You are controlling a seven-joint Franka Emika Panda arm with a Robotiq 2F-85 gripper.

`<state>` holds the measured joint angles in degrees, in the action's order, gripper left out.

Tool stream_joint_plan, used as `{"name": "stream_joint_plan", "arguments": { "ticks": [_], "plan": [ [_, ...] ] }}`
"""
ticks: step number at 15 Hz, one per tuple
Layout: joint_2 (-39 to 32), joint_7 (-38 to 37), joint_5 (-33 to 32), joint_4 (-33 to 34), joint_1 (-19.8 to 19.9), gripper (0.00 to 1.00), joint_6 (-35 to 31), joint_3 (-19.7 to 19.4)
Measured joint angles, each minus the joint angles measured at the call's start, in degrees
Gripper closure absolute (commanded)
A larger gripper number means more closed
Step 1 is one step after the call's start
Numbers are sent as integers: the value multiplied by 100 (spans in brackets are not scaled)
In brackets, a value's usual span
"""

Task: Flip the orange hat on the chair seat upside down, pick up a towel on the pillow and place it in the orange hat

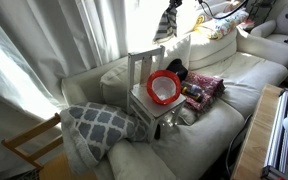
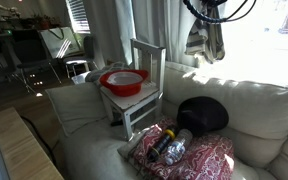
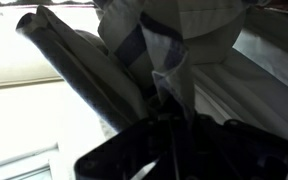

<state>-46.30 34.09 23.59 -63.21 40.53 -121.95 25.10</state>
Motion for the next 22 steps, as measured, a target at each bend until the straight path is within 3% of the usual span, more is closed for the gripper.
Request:
{"name": "stream_joint_plan", "arguments": {
  "ticks": [6, 11, 16, 22],
  "plan": [
    [-88, 5, 10, 14, 3, 99, 0, 9],
    [276, 328, 110, 132, 100, 99, 316, 299],
    [1250, 790, 562, -158, 586, 99, 1688, 794],
    [2162, 1372, 1475, -1222, 1173, 99, 3384, 1279]
  ]
}}
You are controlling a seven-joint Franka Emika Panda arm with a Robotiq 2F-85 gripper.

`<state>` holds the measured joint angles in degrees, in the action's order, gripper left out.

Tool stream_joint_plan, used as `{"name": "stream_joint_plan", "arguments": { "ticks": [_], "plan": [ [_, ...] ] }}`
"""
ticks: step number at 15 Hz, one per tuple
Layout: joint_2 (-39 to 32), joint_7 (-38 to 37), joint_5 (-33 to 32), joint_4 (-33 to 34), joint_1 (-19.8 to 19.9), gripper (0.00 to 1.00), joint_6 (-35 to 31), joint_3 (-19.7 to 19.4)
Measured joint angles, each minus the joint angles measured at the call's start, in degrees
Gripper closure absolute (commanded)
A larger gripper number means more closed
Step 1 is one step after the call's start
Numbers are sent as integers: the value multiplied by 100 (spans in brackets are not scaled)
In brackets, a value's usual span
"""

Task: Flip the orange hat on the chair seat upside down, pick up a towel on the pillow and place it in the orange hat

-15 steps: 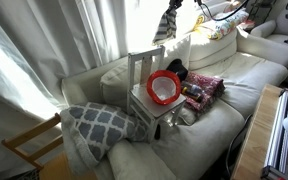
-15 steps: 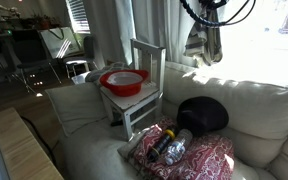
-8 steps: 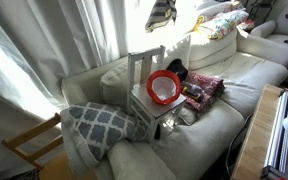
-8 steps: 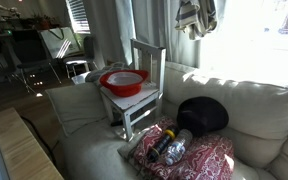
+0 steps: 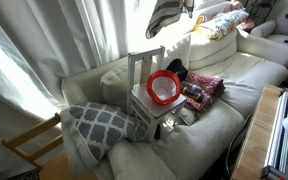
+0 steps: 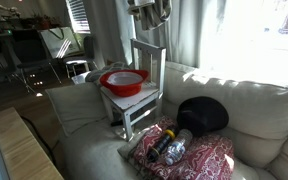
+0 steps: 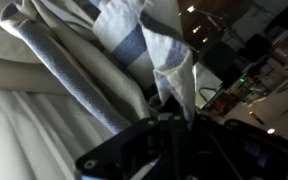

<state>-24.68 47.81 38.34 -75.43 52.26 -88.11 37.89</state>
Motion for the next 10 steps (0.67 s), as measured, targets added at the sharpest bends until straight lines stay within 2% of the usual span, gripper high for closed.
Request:
{"name": "stream_joint_plan", "arguments": {
  "ticks": [1, 2, 3, 5, 6, 8, 9, 10],
  "plan": [
    [96, 98, 101, -216, 52, 99, 221, 45],
    [204, 235, 300, -401, -11, 99, 515, -97],
    [317, 379, 481, -555, -173, 94, 819, -384],
    [416, 468, 650, -568, -603, 94, 936, -982],
    [423, 469, 688, -530, -733, 94, 936, -1134],
    [426, 469, 704, -485, -835, 94, 936, -1237],
    [426, 469, 706, -474, -853, 99, 936, -1253],
    [426, 469, 706, -470, -861, 99, 936, -1264]
  ]
}}
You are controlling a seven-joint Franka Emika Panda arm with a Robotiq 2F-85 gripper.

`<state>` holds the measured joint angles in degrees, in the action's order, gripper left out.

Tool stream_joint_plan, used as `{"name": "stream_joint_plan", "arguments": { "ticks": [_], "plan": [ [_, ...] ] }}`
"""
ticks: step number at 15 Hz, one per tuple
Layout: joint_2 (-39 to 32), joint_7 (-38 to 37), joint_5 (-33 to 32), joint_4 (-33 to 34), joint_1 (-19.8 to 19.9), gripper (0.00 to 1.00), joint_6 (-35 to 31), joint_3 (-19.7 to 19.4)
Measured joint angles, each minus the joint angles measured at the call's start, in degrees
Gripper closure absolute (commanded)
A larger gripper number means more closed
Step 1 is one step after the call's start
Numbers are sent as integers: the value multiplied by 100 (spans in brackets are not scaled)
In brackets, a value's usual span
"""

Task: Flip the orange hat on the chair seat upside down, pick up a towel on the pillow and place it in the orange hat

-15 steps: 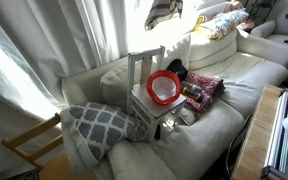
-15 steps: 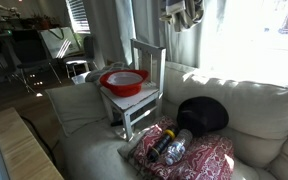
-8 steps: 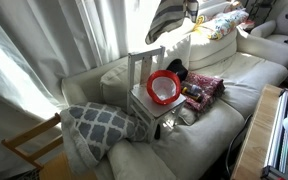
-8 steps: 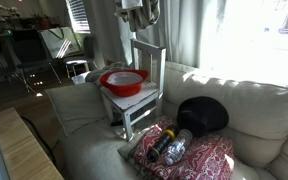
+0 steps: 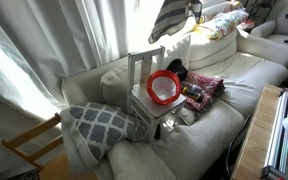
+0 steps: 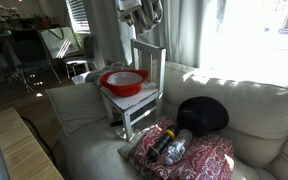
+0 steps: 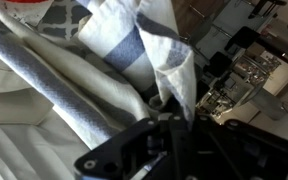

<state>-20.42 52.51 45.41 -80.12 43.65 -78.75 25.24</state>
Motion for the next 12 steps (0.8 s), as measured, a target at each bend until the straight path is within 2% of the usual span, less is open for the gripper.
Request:
{"name": "stream_joint_plan", "arguments": {
  "ticks": [1, 3, 6, 9, 12],
  "plan": [
    [7, 3, 7, 20, -146, 99, 91, -178],
    [5, 6, -6, 40, -684, 99, 440, -721],
    [10, 6, -114, -83, -1537, 99, 905, -1339],
    [37, 8, -319, -301, -2246, 99, 959, -1729],
    [90, 133, -739, -586, -2744, 99, 737, -2000]
  ]
}}
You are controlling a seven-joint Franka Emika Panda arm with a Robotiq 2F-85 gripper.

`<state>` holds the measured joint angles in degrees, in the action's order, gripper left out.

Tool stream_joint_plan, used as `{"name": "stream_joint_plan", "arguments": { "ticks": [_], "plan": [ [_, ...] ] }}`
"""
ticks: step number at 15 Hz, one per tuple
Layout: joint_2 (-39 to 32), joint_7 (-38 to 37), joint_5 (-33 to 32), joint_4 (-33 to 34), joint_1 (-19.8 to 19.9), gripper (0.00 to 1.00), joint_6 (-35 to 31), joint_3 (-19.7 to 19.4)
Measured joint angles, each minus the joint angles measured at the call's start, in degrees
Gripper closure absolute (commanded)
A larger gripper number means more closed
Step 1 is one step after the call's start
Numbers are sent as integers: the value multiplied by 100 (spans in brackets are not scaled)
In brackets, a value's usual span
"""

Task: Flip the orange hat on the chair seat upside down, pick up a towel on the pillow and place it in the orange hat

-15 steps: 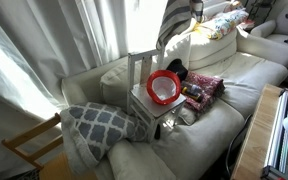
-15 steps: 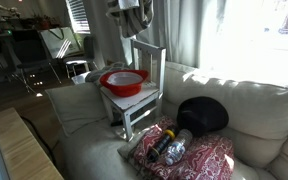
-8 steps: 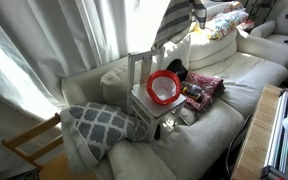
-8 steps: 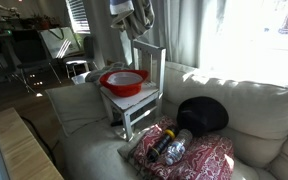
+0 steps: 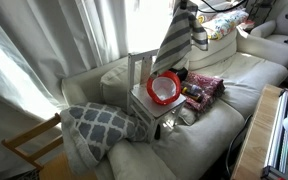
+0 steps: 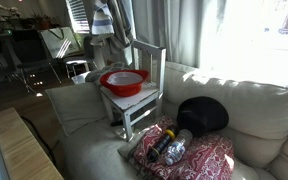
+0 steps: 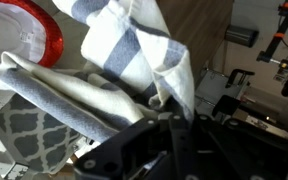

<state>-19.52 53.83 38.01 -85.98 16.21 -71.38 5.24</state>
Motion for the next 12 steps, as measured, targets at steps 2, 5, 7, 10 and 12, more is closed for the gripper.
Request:
{"name": "stream_joint_plan", "arguments": {
  "ticks": [2, 5, 7, 10, 12],
  "plan": [
    [13, 155, -279, -203, -201, 99, -320, -128],
    [15, 220, -650, -457, -383, 99, -892, -258],
    [6, 221, -760, -598, -461, 99, -1250, -280],
    [-72, 221, -877, -752, -590, 99, -1657, -280],
    [-171, 203, -1020, -803, -684, 99, -1836, -279]
  ]
}}
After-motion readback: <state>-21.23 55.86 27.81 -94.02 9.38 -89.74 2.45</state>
